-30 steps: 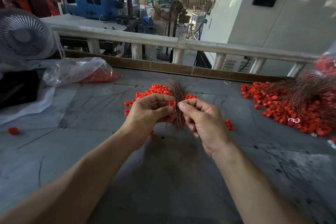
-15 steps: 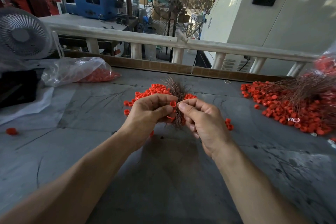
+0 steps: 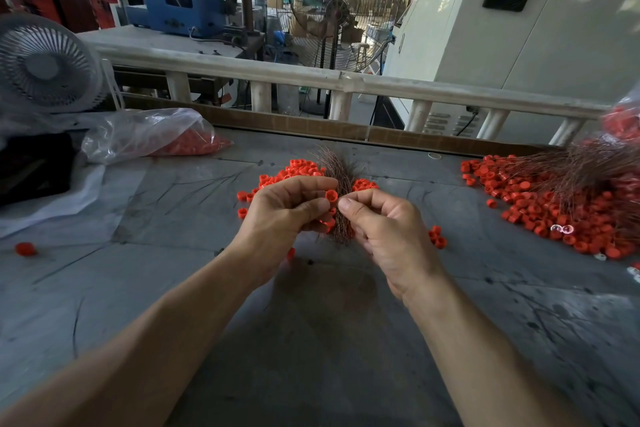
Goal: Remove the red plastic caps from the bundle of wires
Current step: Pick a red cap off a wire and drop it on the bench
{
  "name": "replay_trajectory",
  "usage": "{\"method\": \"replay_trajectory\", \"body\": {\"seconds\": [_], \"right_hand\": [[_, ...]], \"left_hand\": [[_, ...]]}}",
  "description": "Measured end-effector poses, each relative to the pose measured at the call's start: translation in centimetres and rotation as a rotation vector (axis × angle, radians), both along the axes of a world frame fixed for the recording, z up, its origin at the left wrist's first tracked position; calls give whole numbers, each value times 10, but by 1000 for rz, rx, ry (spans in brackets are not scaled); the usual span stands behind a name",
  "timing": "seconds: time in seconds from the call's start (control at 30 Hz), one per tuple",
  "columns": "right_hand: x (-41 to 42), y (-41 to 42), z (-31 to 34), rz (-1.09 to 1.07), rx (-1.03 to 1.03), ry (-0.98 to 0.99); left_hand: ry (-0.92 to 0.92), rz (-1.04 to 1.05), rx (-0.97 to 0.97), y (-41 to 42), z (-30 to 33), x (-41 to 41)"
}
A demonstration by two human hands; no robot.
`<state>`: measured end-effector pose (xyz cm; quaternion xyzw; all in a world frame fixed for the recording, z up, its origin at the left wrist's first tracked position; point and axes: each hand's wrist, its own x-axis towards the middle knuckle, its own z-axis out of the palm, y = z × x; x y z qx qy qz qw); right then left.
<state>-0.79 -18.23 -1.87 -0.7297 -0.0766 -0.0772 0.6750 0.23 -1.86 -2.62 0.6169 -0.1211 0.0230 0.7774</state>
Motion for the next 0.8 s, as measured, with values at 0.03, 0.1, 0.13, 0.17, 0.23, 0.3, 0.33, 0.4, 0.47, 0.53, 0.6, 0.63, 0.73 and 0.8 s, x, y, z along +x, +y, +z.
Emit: {"method": "replay_trajectory", "body": {"seconds": [0.03,0.1,0.13,0.17,0.23,0.3,0.33,0.4,0.47,0.53,0.6,0.63,0.73,0.8], "right_hand": [[1,0,-1,-2,-4,-5],[2,0,-3,-17,-10,-10],[3,-1,-3,-28,-13,-10],[4,-1,-4,-38,-16,-9],[4,-2,-4,-48,-21,-10],[3,-3,-3,-49,-33,-12],[3,-3,-3,-48,-41,-10],[1,-3,0,-40,-48,-1],[-1,-3,2,-22,-46,19],[-3,-3,5,-6,-33,48],[-5,-3,8,6,-26,66],[-6,-2,9,10,-26,68],[-7,-2,10,14,-29,73],[-7,-2,11,10,-26,89]], "left_hand": [[3,2,-5,0,0,0],[10,-3,-9,1,-1,1],[13,-9,-11,1,-1,1],[17,-15,-14,1,-1,1],[26,-20,-22,1,0,2],[38,-15,-30,1,1,2],[43,-13,-31,1,1,1],[51,-15,-24,2,2,1],[60,-25,-18,4,3,1],[69,-40,-17,6,5,0],[79,-52,-21,6,7,-2],[85,-56,-20,7,8,-2],[101,-84,-1,9,10,-4],[113,-112,10,11,11,-5]]}}
